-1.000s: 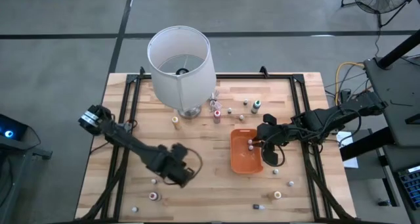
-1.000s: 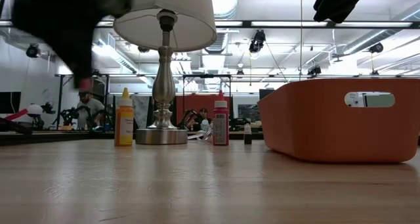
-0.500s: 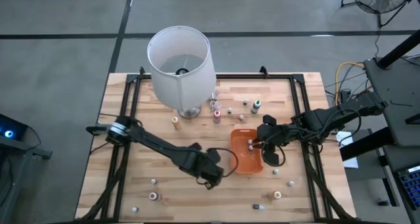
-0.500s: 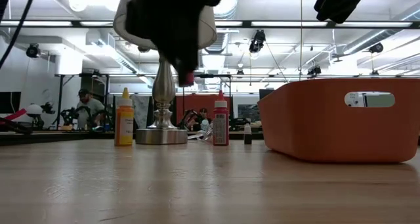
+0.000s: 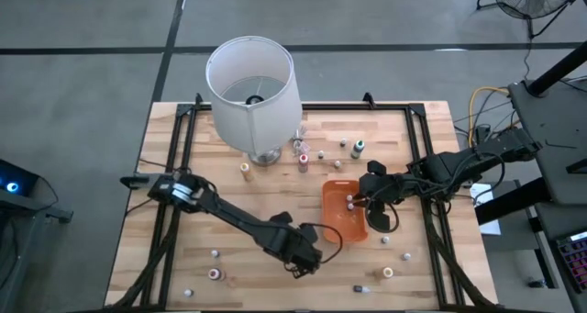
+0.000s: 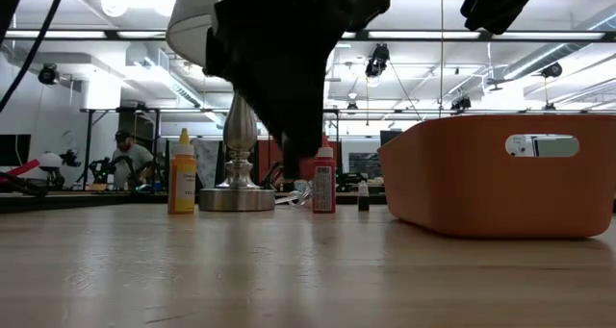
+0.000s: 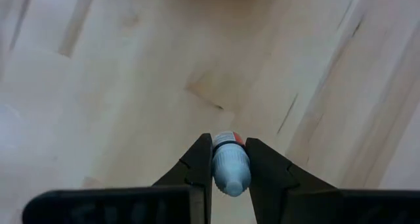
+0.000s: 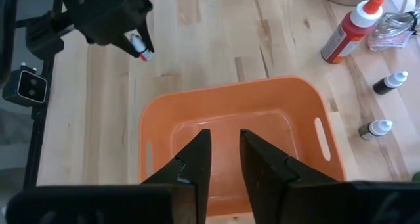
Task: Pick & Place food coloring
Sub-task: Move the small food coloring bottle from the left to the center of the table
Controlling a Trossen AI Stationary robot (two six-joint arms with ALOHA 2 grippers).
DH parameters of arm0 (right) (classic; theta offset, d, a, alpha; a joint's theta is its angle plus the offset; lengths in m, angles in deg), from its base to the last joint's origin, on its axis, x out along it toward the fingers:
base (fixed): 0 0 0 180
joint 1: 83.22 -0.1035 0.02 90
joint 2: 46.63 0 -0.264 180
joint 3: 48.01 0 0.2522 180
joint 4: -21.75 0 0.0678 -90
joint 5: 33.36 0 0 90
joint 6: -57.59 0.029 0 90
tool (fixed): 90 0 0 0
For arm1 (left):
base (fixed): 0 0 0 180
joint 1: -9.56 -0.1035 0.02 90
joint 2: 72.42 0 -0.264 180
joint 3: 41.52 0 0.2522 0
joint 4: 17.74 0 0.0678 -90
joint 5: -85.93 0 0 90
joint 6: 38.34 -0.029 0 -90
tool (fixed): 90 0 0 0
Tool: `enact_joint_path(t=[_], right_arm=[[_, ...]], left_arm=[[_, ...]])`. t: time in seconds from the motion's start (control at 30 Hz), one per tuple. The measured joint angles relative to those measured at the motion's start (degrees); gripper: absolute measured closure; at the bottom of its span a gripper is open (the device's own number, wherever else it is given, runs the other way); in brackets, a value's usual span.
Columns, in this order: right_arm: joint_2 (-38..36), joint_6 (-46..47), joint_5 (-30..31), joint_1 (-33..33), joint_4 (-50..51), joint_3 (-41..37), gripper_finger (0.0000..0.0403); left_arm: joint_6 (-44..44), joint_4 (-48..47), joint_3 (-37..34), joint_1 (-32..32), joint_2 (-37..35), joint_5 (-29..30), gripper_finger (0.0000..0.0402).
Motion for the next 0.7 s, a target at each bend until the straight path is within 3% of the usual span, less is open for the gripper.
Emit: enact_joint_path(t=[0.37,0.7], right_arm=[[0.0,0.0,0.0,0.0,0.0,0.0,0.0316],[0.0,0.0,0.0,0.0,-0.2,0.0,0.033]], left_arm=[[-0.8,0.9,-0.1,1.0,2.8,-1.3,0.0357],[-1.7,1.3,-0.2,0.0,2.8,-1.6,0.031]])
